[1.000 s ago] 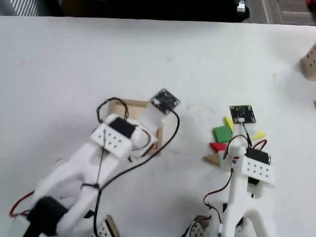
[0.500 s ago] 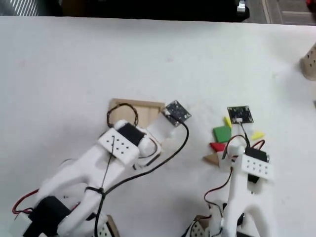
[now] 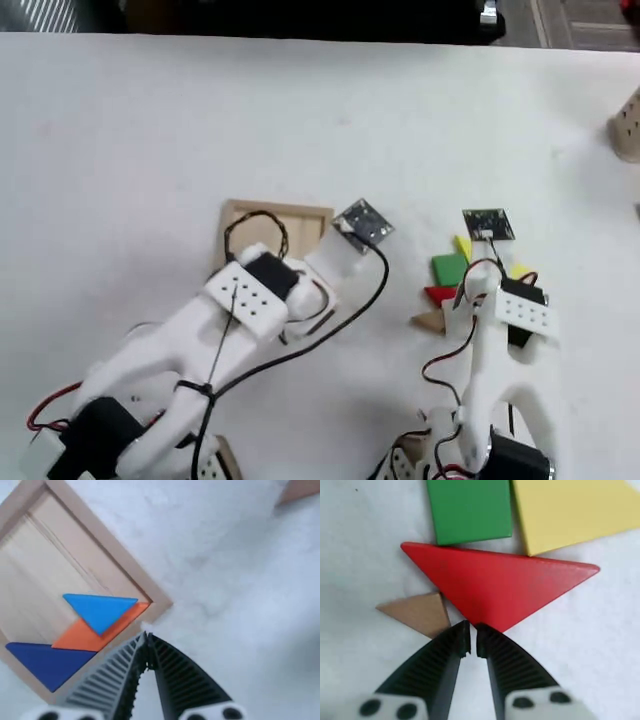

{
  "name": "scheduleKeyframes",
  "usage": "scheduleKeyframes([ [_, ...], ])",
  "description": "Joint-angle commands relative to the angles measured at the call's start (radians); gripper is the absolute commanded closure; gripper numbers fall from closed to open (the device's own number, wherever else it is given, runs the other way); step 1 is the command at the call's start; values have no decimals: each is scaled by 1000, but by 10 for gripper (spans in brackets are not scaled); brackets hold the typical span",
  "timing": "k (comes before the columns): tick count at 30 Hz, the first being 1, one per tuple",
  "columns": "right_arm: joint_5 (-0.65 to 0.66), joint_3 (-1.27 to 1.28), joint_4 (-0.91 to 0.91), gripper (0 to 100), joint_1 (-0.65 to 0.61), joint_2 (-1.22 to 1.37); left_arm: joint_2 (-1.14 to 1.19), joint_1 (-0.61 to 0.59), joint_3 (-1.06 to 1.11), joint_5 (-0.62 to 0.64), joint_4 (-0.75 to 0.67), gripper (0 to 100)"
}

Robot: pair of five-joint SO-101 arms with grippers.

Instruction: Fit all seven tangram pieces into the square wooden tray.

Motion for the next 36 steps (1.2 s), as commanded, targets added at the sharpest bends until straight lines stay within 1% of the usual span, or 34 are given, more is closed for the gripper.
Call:
scheduleKeyframes([
  [1,9,-29,7,964,1,4,4,5,6,12,-77,977],
  [6,9,-29,7,964,1,4,127,-12,-55,18,-78,977],
  [9,9,-29,7,964,1,5,220,-44,-121,77,-74,978],
  [11,9,-29,7,964,1,5,251,-53,-149,87,-77,978],
  [17,9,-29,7,964,1,5,280,-59,-175,89,-104,977],
  [21,9,-28,7,964,2,5,328,-110,-187,87,-147,977],
  [30,11,-25,7,964,2,5,443,-237,-331,91,-137,977],
  [36,11,-25,7,964,2,5,420,-249,-330,91,-120,977],
])
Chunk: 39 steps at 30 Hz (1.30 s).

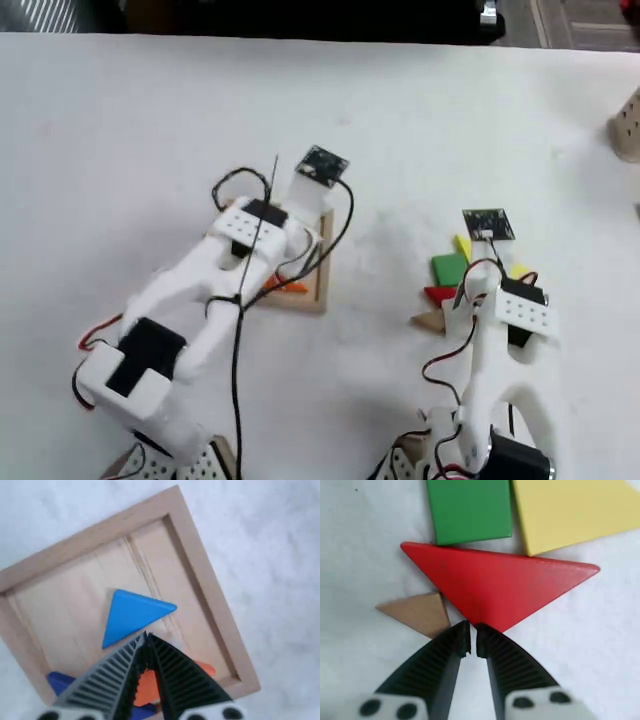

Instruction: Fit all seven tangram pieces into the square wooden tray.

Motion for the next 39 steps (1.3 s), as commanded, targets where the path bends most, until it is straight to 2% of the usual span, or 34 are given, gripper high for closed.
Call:
scheduleKeyframes([
  [1,11,-25,7,964,2,5,-42,-12,-46,14,17,977],
  [6,11,-25,7,964,2,5,-71,-16,-38,14,8,977],
  [12,11,-25,7,963,1,7,-68,-7,-34,14,-77,977],
  [18,11,-25,7,962,-1,10,-28,-5,-63,14,-75,977],
  [21,11,-25,5,961,-4,12,50,-7,-140,14,-44,977],
  [25,11,-25,2,961,-4,12,88,-18,-222,14,89,977],
  [28,11,-25,1,961,-2,13,94,-44,-219,32,100,978],
  [32,11,-25,1,961,-4,13,96,-105,-219,169,106,978],
  [39,11,-25,1,961,-1,13,96,-148,-221,178,176,977],
])
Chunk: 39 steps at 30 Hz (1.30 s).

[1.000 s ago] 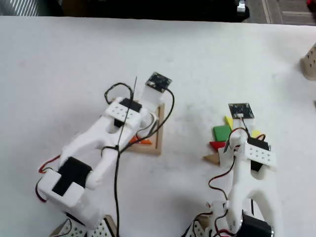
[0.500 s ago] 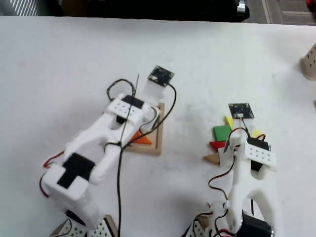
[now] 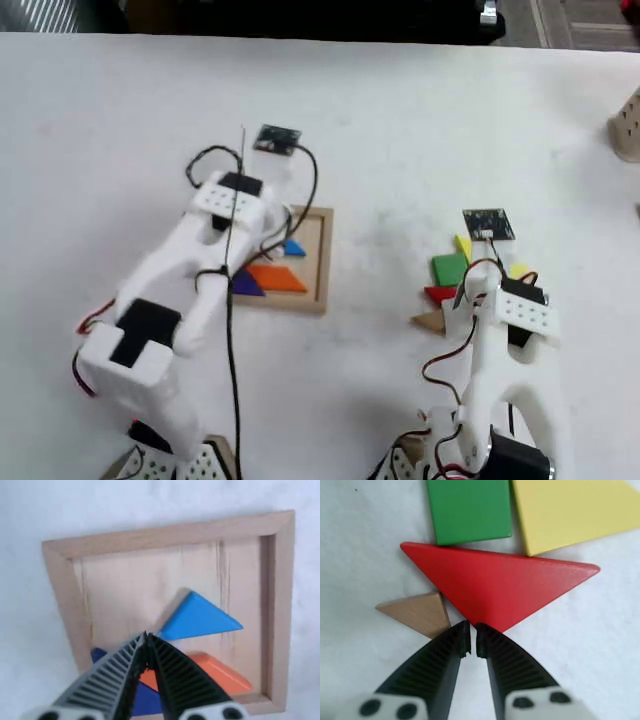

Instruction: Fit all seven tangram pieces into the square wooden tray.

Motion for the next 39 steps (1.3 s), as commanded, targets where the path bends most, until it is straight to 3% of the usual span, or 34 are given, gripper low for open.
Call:
scheduleKeyframes([
  [1,11,-25,1,961,-1,10,-8,-10,-49,14,21,977],
  [10,11,-25,1,961,-1,10,31,-1,-60,17,-32,976],
  [21,11,-25,1,961,-1,10,200,-12,-318,20,57,976],
  [32,11,-25,-1,960,-5,10,203,-111,-408,21,84,977],
  [36,11,-25,-1,960,-7,10,183,-64,-385,20,110,978],
  [39,11,-26,-8,960,-8,10,127,2,-304,14,52,979],
])
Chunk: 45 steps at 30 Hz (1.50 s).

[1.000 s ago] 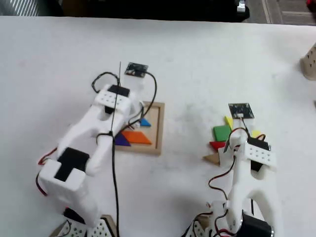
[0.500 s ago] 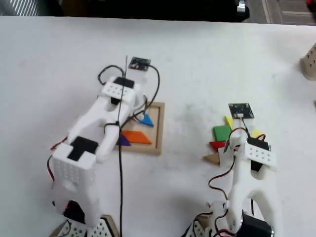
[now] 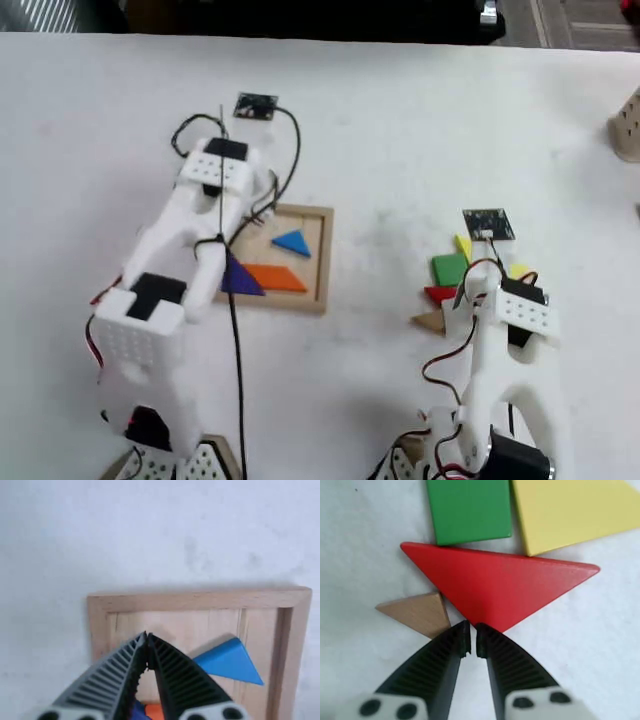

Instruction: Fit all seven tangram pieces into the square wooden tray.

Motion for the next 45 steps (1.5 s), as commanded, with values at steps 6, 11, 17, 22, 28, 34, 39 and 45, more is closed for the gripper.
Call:
scheduleKeyframes([
  [6,11,-23,-19,960,-30,10,-239,177,272,5,-324,978],
  [11,11,-23,-18,960,-27,10,-202,197,282,2,-367,978],
  [17,11,-23,-19,960,-28,10,-73,209,103,-2,-198,978],
  [22,11,-23,-21,960,-30,10,-54,228,74,-2,-169,978],
  [28,11,-23,-21,960,-28,10,-122,265,78,-118,-110,979],
  [34,11,-23,-21,960,-27,10,-186,266,203,-129,-163,979],
  [39,11,-23,-21,960,-27,10,-196,269,233,-135,-170,979],
  [45,11,-23,-21,960,-27,10,-197,269,235,-137,-169,979],
])
